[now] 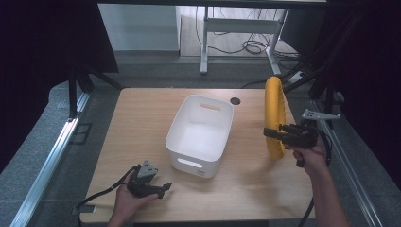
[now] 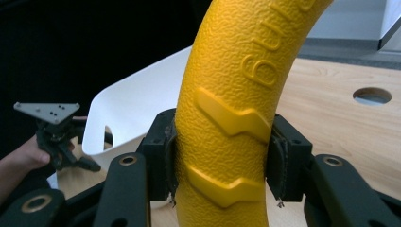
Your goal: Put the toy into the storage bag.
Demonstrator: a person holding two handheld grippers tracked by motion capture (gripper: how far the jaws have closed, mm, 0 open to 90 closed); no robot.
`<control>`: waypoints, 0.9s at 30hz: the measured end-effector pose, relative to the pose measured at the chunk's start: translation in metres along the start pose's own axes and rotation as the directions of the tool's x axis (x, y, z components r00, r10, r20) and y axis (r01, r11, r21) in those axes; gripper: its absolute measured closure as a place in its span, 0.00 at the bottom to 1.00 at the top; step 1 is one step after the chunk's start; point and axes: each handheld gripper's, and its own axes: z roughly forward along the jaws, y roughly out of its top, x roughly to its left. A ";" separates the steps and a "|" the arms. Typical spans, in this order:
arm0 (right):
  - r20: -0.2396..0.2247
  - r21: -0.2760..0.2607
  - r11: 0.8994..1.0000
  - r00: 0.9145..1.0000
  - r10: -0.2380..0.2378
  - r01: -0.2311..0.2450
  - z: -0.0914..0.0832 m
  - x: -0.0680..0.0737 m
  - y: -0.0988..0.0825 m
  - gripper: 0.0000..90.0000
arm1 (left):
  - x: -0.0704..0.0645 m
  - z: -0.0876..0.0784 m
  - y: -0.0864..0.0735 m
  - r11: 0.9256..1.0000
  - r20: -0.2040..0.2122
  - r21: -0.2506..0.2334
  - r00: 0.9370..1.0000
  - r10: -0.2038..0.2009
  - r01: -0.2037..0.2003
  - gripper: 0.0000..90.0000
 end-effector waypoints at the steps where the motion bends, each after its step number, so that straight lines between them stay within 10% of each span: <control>1: 0.003 -0.005 1.000 1.000 0.000 0.000 0.000 0.001 0.000 0.57 | 0.000 0.000 0.000 1.000 0.001 0.000 1.000 0.000 0.000 0.26; 27: 0.158 -0.233 0.972 0.987 0.004 0.033 0.023 0.040 0.002 0.57 | 0.000 0.000 0.000 1.000 0.001 0.002 1.000 0.003 -0.003 0.25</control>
